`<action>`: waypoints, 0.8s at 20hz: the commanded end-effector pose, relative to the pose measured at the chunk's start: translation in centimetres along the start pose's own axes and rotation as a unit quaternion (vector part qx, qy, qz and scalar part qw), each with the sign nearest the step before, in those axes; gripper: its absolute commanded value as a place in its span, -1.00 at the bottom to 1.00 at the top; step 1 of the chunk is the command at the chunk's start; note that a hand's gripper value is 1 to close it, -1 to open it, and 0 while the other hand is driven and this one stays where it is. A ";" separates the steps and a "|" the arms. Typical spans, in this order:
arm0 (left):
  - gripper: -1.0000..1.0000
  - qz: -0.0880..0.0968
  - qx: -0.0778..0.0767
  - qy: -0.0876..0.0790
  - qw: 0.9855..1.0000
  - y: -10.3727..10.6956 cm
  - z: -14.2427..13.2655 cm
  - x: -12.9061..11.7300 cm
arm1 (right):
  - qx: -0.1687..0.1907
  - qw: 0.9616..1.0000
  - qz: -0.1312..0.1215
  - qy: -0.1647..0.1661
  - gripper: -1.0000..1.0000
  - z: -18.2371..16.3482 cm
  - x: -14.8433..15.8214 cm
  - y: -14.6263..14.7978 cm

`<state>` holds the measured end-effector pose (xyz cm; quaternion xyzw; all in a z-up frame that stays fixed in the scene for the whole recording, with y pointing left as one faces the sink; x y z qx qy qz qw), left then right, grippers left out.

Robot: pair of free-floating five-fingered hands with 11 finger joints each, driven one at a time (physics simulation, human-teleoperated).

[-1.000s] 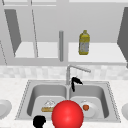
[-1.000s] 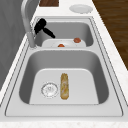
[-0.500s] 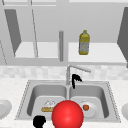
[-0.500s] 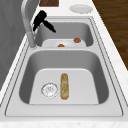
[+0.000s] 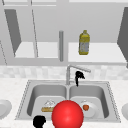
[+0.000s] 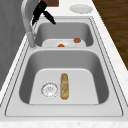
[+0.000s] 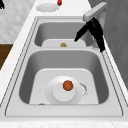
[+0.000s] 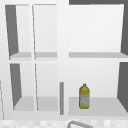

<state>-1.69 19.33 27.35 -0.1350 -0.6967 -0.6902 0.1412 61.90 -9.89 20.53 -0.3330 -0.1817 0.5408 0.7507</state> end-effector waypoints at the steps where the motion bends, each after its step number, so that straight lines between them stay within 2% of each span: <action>1: 0.00 0.000 0.000 0.000 1.000 0.0 0.0 0.0 | -0.016 0.999 -0.009 -0.040 -1.00 0.7 -1.1 -1.2; 4: 0.00 0.000 0.000 0.000 1.000 0.0 0.0 0.0 | -0.019 0.998 0.006 -0.067 -1.00 1.5 -1.4 -1.9; 6: 0.00 0.000 0.000 0.000 1.000 0.0 0.0 0.0 | -0.011 0.997 0.029 -0.075 -1.00 1.3 -1.4 -2.1; 12: 0.00 0.000 0.000 0.000 1.000 0.0 0.0 0.0 | -0.010 0.992 0.035 -0.118 -1.00 1.2 -1.6 -1.9; 16: 0.00 0.000 0.000 0.000 1.000 0.0 0.0 0.0 | -0.010 0.992 0.044 -0.120 -1.00 1.2 -1.6 -1.9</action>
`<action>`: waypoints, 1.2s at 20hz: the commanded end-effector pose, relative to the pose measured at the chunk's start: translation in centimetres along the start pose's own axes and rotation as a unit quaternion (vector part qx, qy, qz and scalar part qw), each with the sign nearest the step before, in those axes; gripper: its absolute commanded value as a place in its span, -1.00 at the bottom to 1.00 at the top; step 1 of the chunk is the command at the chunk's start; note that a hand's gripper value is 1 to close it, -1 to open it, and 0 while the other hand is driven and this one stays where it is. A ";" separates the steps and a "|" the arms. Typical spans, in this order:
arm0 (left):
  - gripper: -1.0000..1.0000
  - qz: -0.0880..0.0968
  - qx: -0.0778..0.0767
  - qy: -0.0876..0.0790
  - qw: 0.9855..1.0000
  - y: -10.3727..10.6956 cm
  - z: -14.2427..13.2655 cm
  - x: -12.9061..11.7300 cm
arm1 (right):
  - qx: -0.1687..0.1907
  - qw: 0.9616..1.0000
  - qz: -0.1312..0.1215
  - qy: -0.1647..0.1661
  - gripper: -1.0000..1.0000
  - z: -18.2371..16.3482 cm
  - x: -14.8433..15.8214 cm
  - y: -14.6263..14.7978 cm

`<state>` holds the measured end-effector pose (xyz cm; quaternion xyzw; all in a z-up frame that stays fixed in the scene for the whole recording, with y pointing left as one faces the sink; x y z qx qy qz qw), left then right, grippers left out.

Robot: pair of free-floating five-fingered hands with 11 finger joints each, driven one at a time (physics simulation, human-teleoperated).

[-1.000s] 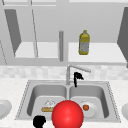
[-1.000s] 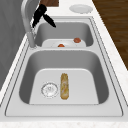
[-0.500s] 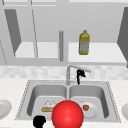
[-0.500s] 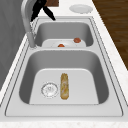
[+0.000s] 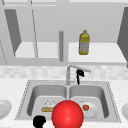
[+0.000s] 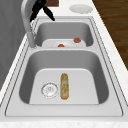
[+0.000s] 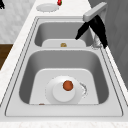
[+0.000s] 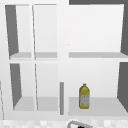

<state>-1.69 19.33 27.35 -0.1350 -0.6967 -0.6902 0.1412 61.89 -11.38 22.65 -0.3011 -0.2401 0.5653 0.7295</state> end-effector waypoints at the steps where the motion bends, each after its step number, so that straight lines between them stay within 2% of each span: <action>1: 0.00 0.000 0.000 0.000 1.000 0.0 0.0 0.0 | -0.001 0.998 0.043 -0.045 -1.00 0.0 0.1 0.0; 5: 0.00 0.000 0.000 0.000 1.000 0.0 0.0 0.0 | -0.013 0.998 0.042 -0.043 -1.00 0.2 0.3 0.0; 9: 0.00 0.000 0.000 0.000 1.000 0.0 0.0 0.0 | -0.035 0.997 0.034 -0.060 -1.00 -0.1 0.0 -0.2; 11: 0.00 0.000 0.000 0.000 1.000 0.0 0.0 0.0 | -0.070 0.995 0.018 -0.066 -1.00 -0.2 0.3 -0.1; 14: 0.00 0.000 0.000 0.000 1.000 0.0 0.0 0.0 | -0.095 0.992 0.007 -0.077 -1.00 -0.3 0.6 0.0; 16: 0.00 0.000 0.000 0.000 1.000 0.0 0.0 0.0 | -0.116 0.989 0.005 -0.088 -1.00 -0.4 0.8 0.0; 17: 0.00 0.000 0.000 0.000 1.000 0.0 0.0 0.0 | -0.124 0.988 0.009 -0.095 -1.00 -0.7 1.2 0.4; 20: 0.00 0.000 0.000 0.000 1.000 0.0 0.0 0.0 | -0.135 0.986 0.000 -0.101 -1.00 -1.6 2.2 0.5; 21: 0.00 0.000 0.000 0.000 1.000 0.0 0.0 0.0 | -0.137 0.986 -0.004 -0.092 -1.00 -1.5 2.2 0.7; 22: 0.00 0.000 0.000 0.000 1.000 0.0 0.0 0.0 | -0.116 0.990 -0.014 -0.083 -1.00 -1.8 1.7 0.9; 24: 0.00 0.000 0.000 0.000 1.000 0.0 0.0 0.0 | -0.113 0.990 -0.018 -0.080 -1.00 -2.1 1.9 0.8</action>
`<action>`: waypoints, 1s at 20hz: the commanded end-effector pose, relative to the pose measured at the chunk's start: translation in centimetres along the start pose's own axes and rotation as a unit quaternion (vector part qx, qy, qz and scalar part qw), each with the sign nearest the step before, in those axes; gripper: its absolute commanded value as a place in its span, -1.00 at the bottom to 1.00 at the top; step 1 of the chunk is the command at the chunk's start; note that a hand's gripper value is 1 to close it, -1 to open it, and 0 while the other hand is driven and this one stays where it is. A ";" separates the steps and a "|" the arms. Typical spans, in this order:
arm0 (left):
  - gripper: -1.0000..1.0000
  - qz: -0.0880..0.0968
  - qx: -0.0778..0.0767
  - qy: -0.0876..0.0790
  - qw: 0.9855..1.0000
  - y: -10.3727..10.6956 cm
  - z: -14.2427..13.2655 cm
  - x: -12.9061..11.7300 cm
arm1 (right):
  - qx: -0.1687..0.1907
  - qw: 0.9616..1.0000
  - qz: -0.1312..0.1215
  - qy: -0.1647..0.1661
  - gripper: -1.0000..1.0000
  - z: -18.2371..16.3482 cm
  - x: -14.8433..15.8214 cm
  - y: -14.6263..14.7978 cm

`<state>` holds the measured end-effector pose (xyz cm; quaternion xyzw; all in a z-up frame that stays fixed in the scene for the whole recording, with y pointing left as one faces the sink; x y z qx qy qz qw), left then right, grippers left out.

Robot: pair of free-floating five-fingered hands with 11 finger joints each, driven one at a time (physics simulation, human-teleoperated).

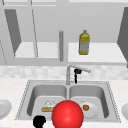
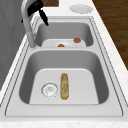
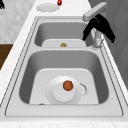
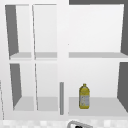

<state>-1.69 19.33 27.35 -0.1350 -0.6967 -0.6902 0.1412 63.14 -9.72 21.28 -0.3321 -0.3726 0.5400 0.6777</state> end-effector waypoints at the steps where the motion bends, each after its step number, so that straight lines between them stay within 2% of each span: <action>1: 0.00 0.000 0.000 0.000 1.000 0.0 0.0 0.0 | 0.027 0.999 0.015 0.010 -1.00 -1.5 0.2 1.0; 5: 0.00 0.000 0.000 0.000 1.000 0.0 0.0 0.0 | 0.077 0.997 0.015 0.007 -1.00 -3.3 0.3 0.7; 9: 0.00 0.000 0.000 0.000 1.000 0.0 0.0 0.0 | 0.124 0.992 0.021 0.007 -1.00 -4.6 0.5 0.1; 14: 0.00 0.000 0.000 0.000 1.000 0.0 0.0 0.0 | 0.144 0.988 0.047 0.000 -1.00 -7.5 0.7 0.2; 15: 0.00 0.000 0.000 0.000 1.000 0.0 0.0 0.0 | 0.149 0.988 0.050 0.000 1.00 -7.9 0.9 0.4; 16: 0.00 0.000 0.000 0.000 1.000 0.0 0.0 0.0 | 0.145 0.987 0.068 0.004 1.00 -8.2 1.6 1.1; 17: 0.00 0.000 0.000 0.000 1.000 0.0 0.0 0.0 | 0.140 0.987 0.073 0.002 1.00 -7.9 1.7 1.5; 20: 0.00 0.000 0.000 0.000 1.000 0.0 0.0 0.0 | 0.126 0.990 0.066 -0.013 1.00 -7.0 1.0 1.4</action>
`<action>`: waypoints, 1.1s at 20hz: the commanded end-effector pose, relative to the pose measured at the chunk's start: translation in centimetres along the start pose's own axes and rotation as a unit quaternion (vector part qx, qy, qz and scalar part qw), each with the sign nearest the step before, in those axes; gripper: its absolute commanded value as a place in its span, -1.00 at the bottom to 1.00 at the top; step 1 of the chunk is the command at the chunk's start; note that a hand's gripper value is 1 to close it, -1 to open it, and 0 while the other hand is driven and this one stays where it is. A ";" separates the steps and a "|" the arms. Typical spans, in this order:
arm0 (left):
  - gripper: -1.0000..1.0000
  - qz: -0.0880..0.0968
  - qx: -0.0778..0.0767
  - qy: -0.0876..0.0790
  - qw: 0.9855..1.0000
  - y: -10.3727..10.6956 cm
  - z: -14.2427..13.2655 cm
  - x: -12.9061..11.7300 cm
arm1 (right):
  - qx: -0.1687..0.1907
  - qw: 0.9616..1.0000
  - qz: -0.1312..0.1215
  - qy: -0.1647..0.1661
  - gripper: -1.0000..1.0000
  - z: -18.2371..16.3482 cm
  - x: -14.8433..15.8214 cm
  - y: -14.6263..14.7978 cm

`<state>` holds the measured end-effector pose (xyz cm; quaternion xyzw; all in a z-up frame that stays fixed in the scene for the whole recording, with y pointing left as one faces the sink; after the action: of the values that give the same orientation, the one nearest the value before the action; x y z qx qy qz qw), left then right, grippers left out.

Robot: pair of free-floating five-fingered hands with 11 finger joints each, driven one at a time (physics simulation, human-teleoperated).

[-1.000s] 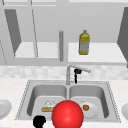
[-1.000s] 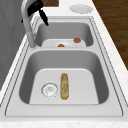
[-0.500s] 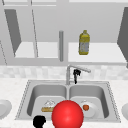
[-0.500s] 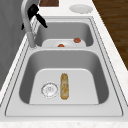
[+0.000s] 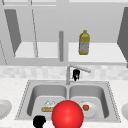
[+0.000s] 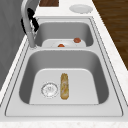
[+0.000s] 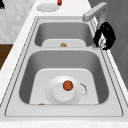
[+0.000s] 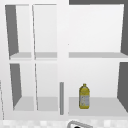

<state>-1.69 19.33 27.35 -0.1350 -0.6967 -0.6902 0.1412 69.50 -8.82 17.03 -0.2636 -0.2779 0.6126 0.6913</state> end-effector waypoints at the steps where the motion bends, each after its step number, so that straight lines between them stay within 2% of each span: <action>1: 0.00 0.000 0.000 0.000 1.000 0.0 0.0 0.0 | 0.012 0.999 0.028 -0.021 1.00 0.3 -0.4 0.8; 3: 0.00 0.000 0.000 0.000 1.000 0.0 0.0 0.0 | 0.025 0.999 0.030 -0.025 1.00 1.0 -1.1 1.4; 8: 0.00 0.000 0.000 0.000 1.000 0.0 0.0 0.0 | -0.010 1.000 0.006 -0.023 1.00 1.6 -1.7 1.8; 10: 0.00 0.000 0.000 0.000 1.000 0.0 0.0 0.0 | -0.017 1.000 -0.006 -0.016 1.00 1.4 -0.7 0.9; 13: 0.00 0.000 0.000 0.000 1.000 0.0 0.0 0.0 | -0.013 1.000 -0.006 0.010 1.00 1.4 1.9 0.5; 15: 0.00 0.000 0.000 0.000 1.000 0.0 0.0 0.0 | -0.016 0.999 0.002 0.044 1.00 1.3 3.2 0.2; 19: 0.00 0.000 0.000 0.000 1.000 0.0 0.0 0.0 | -0.033 0.992 0.039 0.115 1.00 0.6 5.7 0.4; 21: 0.00 0.000 0.000 0.000 1.000 0.0 0.0 0.0 | -0.048 0.985 0.041 0.163 1.00 0.7 6.7 0.3; 22: 0.00 0.000 0.000 0.000 1.000 0.0 0.0 0.0 | -0.043 0.980 0.064 0.182 1.00 1.0 7.0 -0.2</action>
<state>-1.69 19.33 27.35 -0.1350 -0.6967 -0.6902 0.1412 69.07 -4.68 18.22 -0.4146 -0.1498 0.5878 0.6784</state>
